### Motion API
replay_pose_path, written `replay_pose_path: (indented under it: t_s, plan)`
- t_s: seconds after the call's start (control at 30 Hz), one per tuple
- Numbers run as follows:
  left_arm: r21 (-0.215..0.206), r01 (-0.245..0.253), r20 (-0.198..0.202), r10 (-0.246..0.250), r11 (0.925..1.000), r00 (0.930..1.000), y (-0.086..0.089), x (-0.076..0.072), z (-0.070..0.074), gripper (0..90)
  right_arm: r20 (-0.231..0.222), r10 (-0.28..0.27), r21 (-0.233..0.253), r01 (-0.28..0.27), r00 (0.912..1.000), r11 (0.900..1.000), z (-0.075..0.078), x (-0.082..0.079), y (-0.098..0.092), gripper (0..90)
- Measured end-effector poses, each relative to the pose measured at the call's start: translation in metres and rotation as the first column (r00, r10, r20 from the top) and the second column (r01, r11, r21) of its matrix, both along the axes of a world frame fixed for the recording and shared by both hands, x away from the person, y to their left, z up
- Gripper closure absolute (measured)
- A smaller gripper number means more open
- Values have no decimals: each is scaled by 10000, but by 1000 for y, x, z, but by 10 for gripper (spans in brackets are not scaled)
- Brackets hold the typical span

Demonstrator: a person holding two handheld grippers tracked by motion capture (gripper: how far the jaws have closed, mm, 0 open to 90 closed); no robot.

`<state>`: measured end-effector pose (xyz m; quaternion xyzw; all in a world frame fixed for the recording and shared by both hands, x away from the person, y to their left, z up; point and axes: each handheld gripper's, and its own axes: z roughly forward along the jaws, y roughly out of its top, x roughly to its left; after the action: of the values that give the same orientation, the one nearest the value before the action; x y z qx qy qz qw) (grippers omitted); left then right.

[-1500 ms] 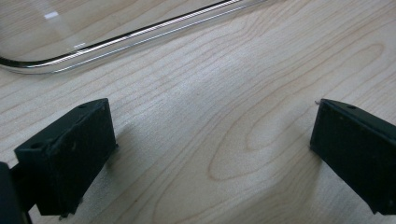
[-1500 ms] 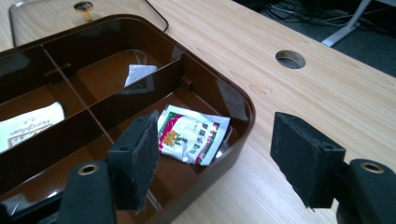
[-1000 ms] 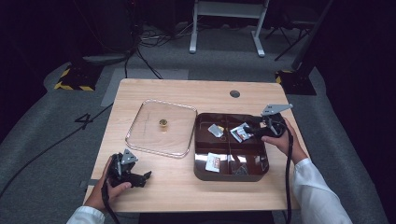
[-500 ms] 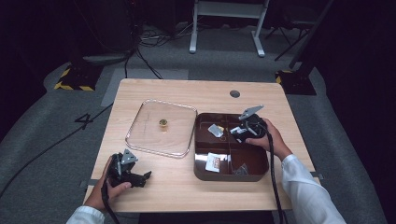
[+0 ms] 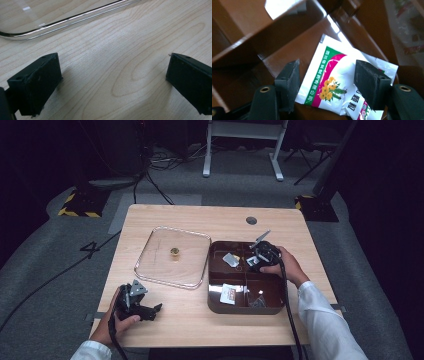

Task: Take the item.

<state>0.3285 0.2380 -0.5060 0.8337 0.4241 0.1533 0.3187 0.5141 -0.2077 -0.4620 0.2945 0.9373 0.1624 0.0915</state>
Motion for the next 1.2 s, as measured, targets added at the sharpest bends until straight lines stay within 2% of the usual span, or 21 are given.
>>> replay_pose_path:
  t_s: [0.17, 0.2, 0.23, 0.27, 0.5, 0.53, 0.57, 0.6, 0.77, 0.83, 0.9, 0.93, 1.0, 1.03, 1.2]
  plan:
    - [-5, 4, -1, -4, 10000, 10000, 0, 0, 0, 1, -78, -211, 141, 212, 9997, 9997, 0, 2, -2, 409]
    - [3, 3, 1, -3, 10000, 10000, 0, 0, 0, 1, 42, -88, 156, 87, 10000, 9998, 0, 0, -2, 465]
    - [3, 3, 1, -3, 10000, 10000, 0, 0, 0, 1, 42, -88, 156, 87, 10000, 9998, 0, 0, -2, 465]
    - [1, 2, 0, -2, 10000, 10000, 0, 0, 0, 1, 354, -148, 89, 145, 9993, 9999, 1, -3, -1, 602]
    - [1, 2, 0, -2, 10000, 10000, 0, 0, 0, 1, 410, -167, 80, 164, 9990, 9998, 1, -3, -1, 612]
    - [-8, 4, -2, -4, 10000, 10000, 0, 0, 0, 1, 750, 117, -139, -107, 9971, 9998, 1, -6, 1, 817]
    - [-8, 4, -2, -4, 10000, 10000, 0, 0, 0, 1, 750, 117, -139, -107, 9971, 9998, 1, -6, 1, 817]
    - [-4, 6, -1, -6, 10000, 10000, 0, 0, 0, 1, 1135, 233, -249, -206, 9933, 9995, 2, -8, 1, 839]
    - [-1, 1, 0, -1, 10000, 10000, 0, 0, 0, 1, 1374, 273, -87, -264, 9901, 9996, 3, -10, 0, 877]
    - [-5, 15, -3, -15, 10000, 10000, 0, 0, 0, 1, 1448, 228, 216, -262, 9892, 9994, 4, -11, -2, 881]
    - [-5, 18, -4, -18, 10000, 10000, 0, 0, 0, 1, 1510, 197, 316, -247, 9883, 9992, 5, -12, -2, 881]
    - [-8, 28, -17, -28, 10000, 10000, 0, 0, 0, 1, 1647, 105, 628, -212, 9863, 9978, 8, -13, -5, 881]
    - [-1, 27, -13, -27, 10000, 10000, 0, 0, 0, 1, 1674, 48, 794, -184, 9859, 9967, 9, -13, -6, 882]
    - [-9, 30, -17, -30, 10000, 10000, 0, 0, 0, 1, 1687, 4, 1093, -191, 9857, 9938, 11, -14, -8, 882]
    - [-7, 30, -18, -30, 10000, 10000, 0, 0, 0, 1, 1871, 41, 1387, -306, 9823, 9899, 17, -18, -10, 882]
